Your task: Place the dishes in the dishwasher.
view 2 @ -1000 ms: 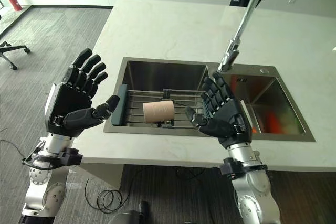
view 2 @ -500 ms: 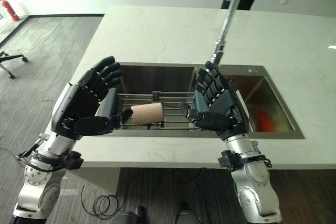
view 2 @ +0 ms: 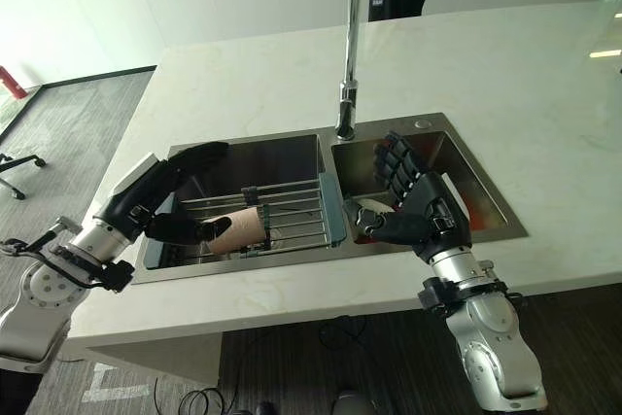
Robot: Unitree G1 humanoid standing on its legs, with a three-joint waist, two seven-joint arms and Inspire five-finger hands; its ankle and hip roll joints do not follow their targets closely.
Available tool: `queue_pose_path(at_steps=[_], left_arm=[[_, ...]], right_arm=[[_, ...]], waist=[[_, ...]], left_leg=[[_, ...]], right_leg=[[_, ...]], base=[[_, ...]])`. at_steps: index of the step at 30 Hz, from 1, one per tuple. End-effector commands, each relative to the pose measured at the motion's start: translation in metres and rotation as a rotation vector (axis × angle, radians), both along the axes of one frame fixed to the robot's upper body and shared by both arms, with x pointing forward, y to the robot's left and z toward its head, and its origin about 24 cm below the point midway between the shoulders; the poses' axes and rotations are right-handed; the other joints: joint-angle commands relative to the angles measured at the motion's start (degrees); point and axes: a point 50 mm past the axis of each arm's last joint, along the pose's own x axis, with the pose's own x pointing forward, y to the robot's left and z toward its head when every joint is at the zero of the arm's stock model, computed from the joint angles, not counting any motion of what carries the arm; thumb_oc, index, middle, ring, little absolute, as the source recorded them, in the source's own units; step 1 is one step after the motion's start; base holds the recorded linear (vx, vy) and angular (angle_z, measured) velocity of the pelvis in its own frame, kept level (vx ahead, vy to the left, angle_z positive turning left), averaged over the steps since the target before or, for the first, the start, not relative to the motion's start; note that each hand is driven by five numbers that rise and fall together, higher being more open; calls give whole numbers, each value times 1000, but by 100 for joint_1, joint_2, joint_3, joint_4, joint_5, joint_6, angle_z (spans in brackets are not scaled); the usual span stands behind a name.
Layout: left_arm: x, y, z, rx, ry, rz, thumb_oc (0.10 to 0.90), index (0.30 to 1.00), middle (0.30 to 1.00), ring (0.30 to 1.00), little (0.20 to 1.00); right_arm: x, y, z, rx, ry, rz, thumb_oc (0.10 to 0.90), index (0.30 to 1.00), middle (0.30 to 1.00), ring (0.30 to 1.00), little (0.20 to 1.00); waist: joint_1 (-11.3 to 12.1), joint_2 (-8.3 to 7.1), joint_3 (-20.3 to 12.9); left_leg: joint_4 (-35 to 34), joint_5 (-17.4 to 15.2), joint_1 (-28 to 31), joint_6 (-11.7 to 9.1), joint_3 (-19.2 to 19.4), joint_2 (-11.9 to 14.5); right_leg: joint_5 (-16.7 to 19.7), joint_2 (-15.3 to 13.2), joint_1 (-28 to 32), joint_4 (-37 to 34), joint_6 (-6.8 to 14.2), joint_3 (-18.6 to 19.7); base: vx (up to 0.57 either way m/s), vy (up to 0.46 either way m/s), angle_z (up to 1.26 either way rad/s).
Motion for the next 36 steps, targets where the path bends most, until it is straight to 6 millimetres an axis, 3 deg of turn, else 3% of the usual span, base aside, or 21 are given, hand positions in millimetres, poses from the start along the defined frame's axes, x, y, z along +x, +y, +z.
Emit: queue_pose_path(at_steps=[1, 12, 21, 36], left_arm=[[11, 0, 38, 70, -186, 25, 800, 900, 900, 900, 900], [30, 20, 19, 190, 27, 72, 800, 900, 900, 900, 900], [40, 22, 2, 167, 99, 89, 800, 900, 900, 900, 900], [48, 30, -9, 187, 111, 153, 800, 900, 900, 900, 900]], right_arm=[[5, 7, 46, -29, -240, 60, 800, 900, 900, 900, 900], [10, 5, 46, -122, -190, 115, 800, 900, 900, 900, 900], [13, 7, 44, -161, -179, 132, 800, 900, 900, 900, 900], [12, 7, 41, -202, -164, 143, 800, 900, 900, 900, 900]], waist=[[-62, -42, -319], [-189, 13, -341], [-278, 23, -350], [-395, 9, -377]], left_leg=[[328, -575, 109, -276, -107, 271], [328, -603, 184, -270, 45, 280], [328, -619, 224, -252, 151, 299], [328, -631, 268, -231, 267, 339]], right_leg=[[-183, -168, 490, -413, 616, 177], [-193, -119, 523, -413, 621, 283], [-198, -79, 533, -413, 607, 354], [-202, 14, 528, -413, 584, 459]], base=[[5, 24, -11], [0, 9, -5], [-5, 3, -5], [-3, 0, -4]])
